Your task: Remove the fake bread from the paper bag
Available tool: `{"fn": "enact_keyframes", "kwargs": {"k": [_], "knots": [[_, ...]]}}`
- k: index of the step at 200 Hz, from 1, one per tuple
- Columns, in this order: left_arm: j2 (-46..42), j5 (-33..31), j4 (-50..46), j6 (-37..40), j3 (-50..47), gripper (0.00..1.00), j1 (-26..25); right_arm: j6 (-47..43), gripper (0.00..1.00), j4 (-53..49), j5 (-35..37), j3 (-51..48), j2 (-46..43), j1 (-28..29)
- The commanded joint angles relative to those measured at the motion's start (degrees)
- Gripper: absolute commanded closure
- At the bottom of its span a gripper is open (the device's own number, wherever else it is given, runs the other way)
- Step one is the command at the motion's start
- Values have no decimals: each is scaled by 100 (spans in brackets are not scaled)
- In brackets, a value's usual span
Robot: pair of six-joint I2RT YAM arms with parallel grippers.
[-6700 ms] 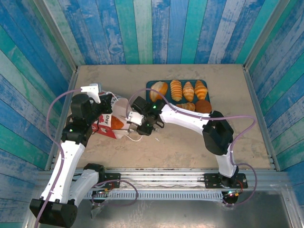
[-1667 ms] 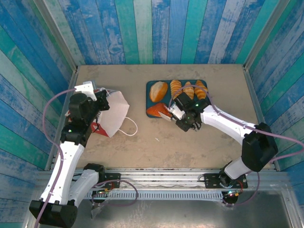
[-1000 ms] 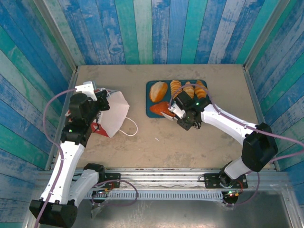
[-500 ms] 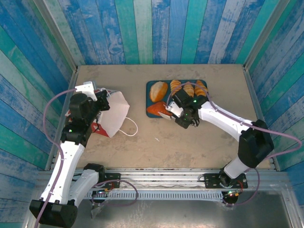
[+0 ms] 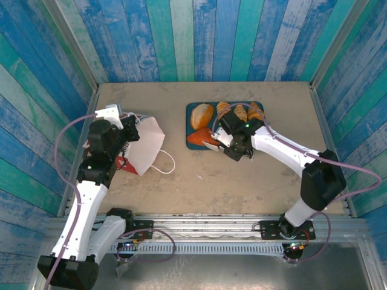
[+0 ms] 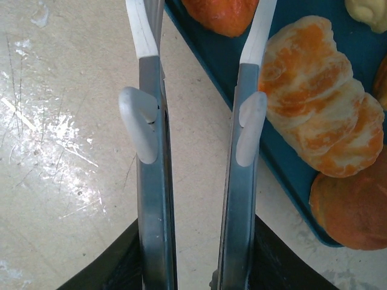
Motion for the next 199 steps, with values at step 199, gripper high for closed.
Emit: {"fn": "enact_keyframes", "kwargs": {"k": [199], "knots": [[-99, -66, 93, 60, -29, 99, 1, 180, 61, -185, 101, 87, -218, -31]]}}
